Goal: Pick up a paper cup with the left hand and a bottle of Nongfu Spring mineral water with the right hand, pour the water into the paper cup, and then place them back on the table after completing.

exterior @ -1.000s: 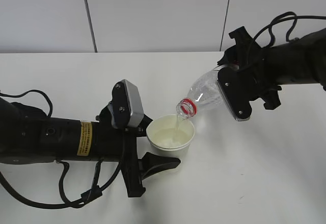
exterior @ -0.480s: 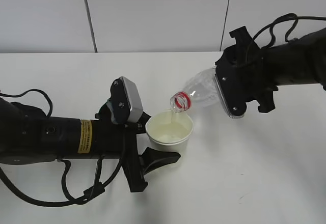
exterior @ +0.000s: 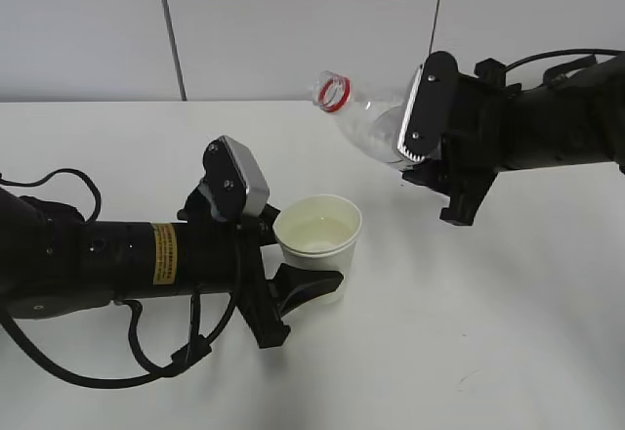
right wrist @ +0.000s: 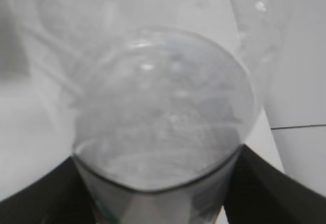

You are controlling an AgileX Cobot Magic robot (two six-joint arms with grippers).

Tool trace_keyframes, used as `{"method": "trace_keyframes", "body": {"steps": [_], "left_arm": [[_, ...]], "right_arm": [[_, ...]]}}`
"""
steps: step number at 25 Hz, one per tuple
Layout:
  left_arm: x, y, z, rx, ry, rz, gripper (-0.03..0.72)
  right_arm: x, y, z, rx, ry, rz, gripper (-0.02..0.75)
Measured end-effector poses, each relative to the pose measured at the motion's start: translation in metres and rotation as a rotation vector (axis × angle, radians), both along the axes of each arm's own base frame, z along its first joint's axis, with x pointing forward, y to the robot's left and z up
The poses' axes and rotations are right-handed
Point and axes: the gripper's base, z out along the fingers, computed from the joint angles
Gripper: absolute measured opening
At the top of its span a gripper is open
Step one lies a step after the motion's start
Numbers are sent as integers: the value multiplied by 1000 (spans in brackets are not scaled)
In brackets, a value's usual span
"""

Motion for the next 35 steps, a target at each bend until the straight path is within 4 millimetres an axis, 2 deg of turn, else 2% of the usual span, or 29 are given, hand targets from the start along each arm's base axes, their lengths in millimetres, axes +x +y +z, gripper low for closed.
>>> {"method": "trace_keyframes", "body": {"steps": [8, 12, 21, 28, 35], "left_arm": [[6, 2, 0, -15, 25, 85, 440], [10, 4, 1, -40, 40, 145, 440], [14, 6, 3, -65, 54, 203, 440], [16, 8, 3, -76, 61, 233, 440], [31, 27, 6, -121, 61, 335, 440]], "right_arm": [[-2, 4, 0, 211, 94, -110, 462], [-3, 8, 2, 351, 150, -144, 430], [0, 11, 4, 472, 158, -174, 416], [9, 21, -8, 597, 149, -136, 416], [20, 25, -24, 680, 107, -146, 413]]}}
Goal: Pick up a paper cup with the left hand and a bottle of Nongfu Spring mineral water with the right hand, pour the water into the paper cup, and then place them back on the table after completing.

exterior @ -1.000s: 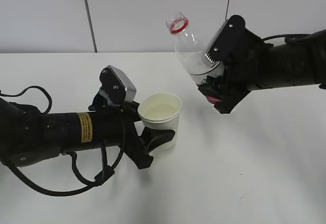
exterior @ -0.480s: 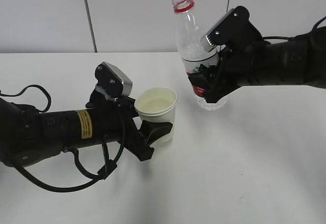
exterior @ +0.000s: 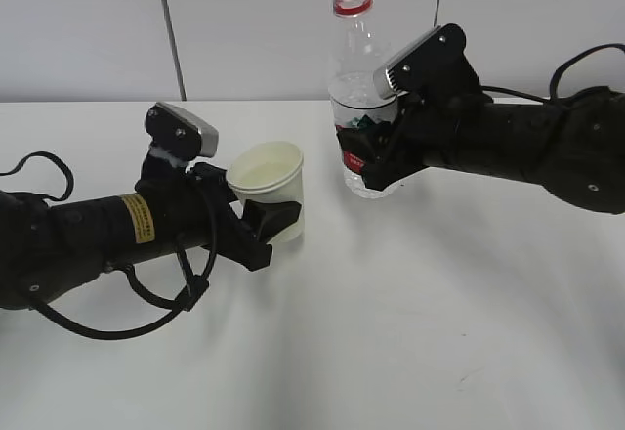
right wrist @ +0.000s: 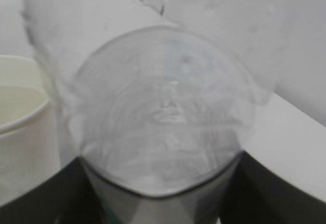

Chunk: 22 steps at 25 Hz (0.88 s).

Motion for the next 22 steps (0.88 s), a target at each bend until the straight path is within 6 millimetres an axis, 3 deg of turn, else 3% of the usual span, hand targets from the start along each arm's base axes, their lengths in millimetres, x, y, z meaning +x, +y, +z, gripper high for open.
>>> {"method": "trace_keyframes", "body": {"steps": [6, 11, 17, 22], "left_arm": [[10, 17, 0, 3, -12, 53, 440], [11, 18, -4, 47, -68, 28, 440], [11, 17, -17, 40, -52, 18, 440], [11, 16, -21, 18, -54, 20, 440]], "right_arm": [[9, 0, -16, 60, -17, -53, 413], [15, 1, -33, 106, -14, -75, 412], [20, -3, -39, 122, -25, -143, 412], [9, -11, -46, 209, -42, -208, 411]]}}
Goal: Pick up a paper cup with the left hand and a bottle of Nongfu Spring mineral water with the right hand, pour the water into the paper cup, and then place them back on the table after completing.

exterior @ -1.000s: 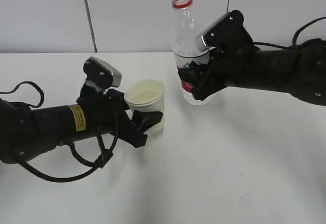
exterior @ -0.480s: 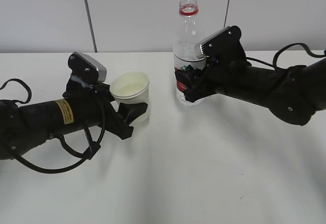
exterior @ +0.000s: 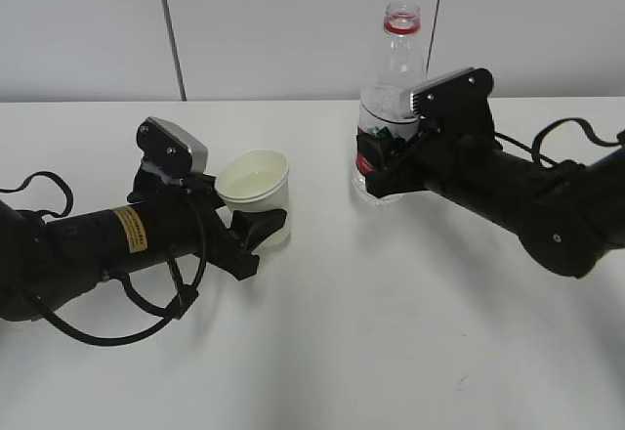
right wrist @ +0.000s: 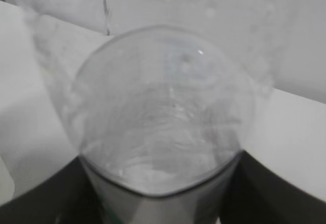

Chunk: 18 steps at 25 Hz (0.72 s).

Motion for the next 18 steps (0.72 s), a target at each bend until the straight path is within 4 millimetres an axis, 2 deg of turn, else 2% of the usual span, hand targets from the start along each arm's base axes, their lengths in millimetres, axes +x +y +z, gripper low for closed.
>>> {"method": "trace_keyframes", "body": {"steps": [5, 10, 18], "left_arm": [[0, -1, -7, -30, 2, -2, 440], [-1, -2, -18, -45, 17, -9, 440], [-2, -2, -27, -44, 36, -12, 440]], "right_arm": [[-21, -14, -13, 71, -33, -94, 410], [-34, -23, -23, 53, -9, -142, 410], [-35, -24, -24, 1, -31, -134, 410]]}}
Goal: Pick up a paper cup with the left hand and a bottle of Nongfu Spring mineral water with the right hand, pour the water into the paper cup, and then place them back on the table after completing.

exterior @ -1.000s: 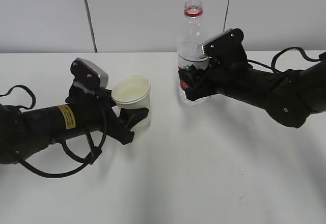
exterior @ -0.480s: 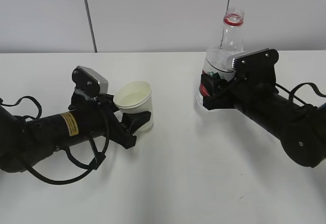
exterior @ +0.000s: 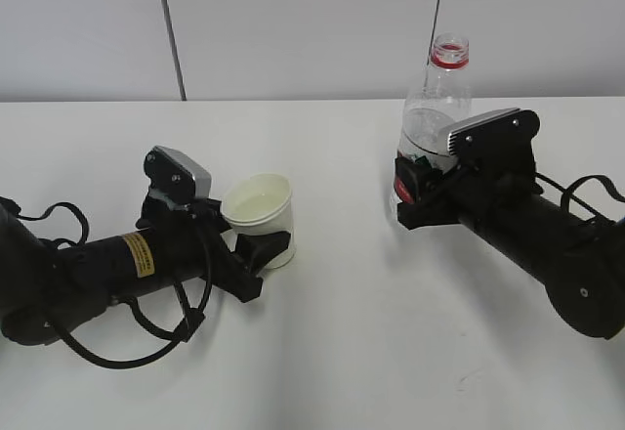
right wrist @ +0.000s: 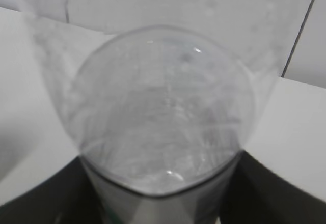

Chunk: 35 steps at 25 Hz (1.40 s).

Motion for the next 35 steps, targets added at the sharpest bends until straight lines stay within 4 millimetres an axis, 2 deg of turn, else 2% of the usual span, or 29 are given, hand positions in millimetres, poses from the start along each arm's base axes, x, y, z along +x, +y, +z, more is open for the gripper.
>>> {"method": "trace_keyframes", "body": {"steps": [7, 12, 16, 20, 26, 35], "left_arm": [[-1, -1, -9, -15, 11, -6, 445], [-1, 0, -10, -11, 14, -6, 519], [-1, 0, -10, -11, 14, -5, 541], [0, 3, -11, -9, 18, 3, 544], [-11, 13, -12, 11, 33, 2, 544], [-22, 16, -13, 27, 51, -5, 544]], "right_arm": [[0, 0, -12, -7, 11, 4, 410], [0, 1, -12, -8, 7, 10, 410], [0, 1, -12, -10, 8, 12, 410], [0, 1, -17, -15, 20, 15, 410], [-1, 2, -24, -17, 24, 21, 410], [0, 2, -30, 3, 13, 18, 410]]}}
